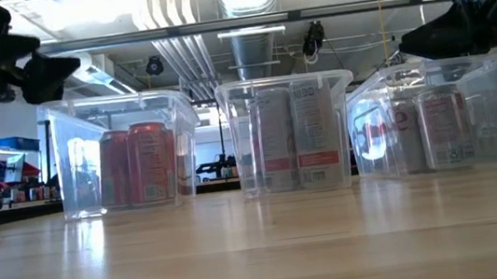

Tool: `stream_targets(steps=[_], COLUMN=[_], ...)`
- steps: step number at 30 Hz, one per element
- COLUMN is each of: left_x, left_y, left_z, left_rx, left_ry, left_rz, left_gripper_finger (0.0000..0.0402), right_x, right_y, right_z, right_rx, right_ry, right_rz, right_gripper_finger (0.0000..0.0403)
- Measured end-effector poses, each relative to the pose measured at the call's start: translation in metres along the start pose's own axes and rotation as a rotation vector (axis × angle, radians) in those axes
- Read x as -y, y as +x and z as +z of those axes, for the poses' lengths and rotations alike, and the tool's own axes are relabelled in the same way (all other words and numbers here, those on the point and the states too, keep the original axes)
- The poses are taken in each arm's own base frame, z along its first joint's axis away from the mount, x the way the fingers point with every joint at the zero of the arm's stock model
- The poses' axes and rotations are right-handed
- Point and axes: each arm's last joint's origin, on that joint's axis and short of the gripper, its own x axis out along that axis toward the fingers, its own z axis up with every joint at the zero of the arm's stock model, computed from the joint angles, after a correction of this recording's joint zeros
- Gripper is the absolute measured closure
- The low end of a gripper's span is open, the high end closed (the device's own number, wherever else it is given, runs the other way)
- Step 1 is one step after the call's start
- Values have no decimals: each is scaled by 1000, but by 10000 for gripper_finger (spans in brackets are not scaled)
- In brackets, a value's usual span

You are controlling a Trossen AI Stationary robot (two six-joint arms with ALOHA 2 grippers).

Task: Sort soda cans
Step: Return to Home Position

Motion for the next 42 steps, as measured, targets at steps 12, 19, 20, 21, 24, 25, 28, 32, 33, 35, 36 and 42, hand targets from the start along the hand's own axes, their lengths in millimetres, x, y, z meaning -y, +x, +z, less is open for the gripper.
stream_targets(steps=[12, 19, 20, 21, 24, 25, 28, 32, 33, 35, 36, 42], left_x=[0, -1, -1, -1, -1, -1, -1, -2, -2, -2, -2, -4], left_y=[-3, -7, -7, -8, -10, -11, -13, -17, -19, -21, -22, -32], left_z=[26, 41, 44, 46, 53, 56, 64, 77, 80, 86, 89, 110], left_rx=[70, 116, 123, 130, 150, 158, 182, 220, 229, 246, 257, 321], left_ry=[-7, -12, -13, -14, -17, -18, -22, -28, -29, -32, -34, -44], left_rz=[0, 0, 0, 0, -1, 0, -1, -1, -1, -1, -1, -1], left_gripper_finger=[141, 141, 141, 141, 141, 141, 141, 141, 141, 141, 141, 141], right_x=[0, 0, 0, 0, 0, 0, 0, 0, 0, 0, 0, 0], right_y=[0, 0, 0, 0, 0, 0, 0, 0, 0, 0, 0, 0], right_z=[0, 0, 0, 0, 0, 0, 0, 0, 0, 0, 0, 0], right_rx=[0, 0, 0, 0, 0, 0, 0, 0, 0, 0, 0, 0], right_ry=[0, 0, -1, -1, -1, -1, -1, -2, -2, -1, -1, -1], right_rz=[0, 0, 1, 1, 1, 1, 1, 1, 1, 1, 1, 1], right_gripper_finger=[313, 331, 334, 335, 340, 341, 342, 337, 335, 330, 328, 316])
